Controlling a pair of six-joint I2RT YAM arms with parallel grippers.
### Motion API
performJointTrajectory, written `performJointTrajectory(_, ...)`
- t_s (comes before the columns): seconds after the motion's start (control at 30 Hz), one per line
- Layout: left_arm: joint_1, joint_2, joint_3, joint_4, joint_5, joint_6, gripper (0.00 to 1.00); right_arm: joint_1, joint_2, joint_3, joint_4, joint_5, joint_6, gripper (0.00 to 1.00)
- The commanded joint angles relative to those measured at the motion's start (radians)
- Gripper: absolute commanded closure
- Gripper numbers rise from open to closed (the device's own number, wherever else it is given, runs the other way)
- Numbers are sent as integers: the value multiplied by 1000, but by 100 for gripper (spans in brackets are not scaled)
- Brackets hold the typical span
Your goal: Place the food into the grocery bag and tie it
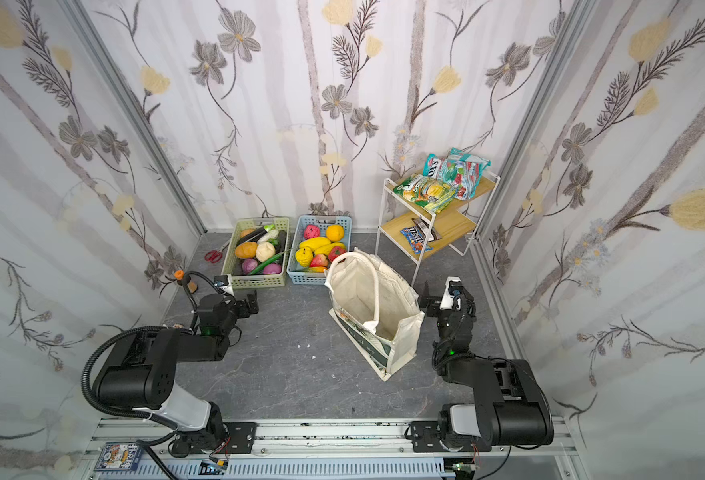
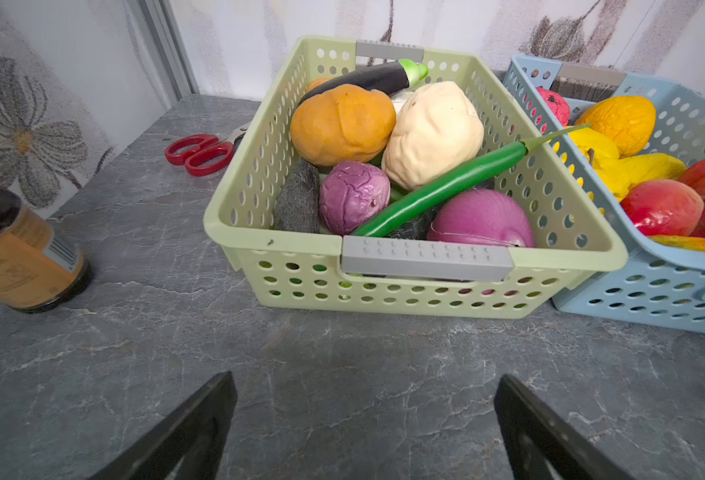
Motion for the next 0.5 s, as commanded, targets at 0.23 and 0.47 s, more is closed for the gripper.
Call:
performJointTrajectory(0.23,1,0,5,7,-4,6,0,0,-2,3,35,-12,-13,0)
performJointTrajectory(0.47,3,0,7,3,0,3,0,-8,-1,6,30,-29,-8,0)
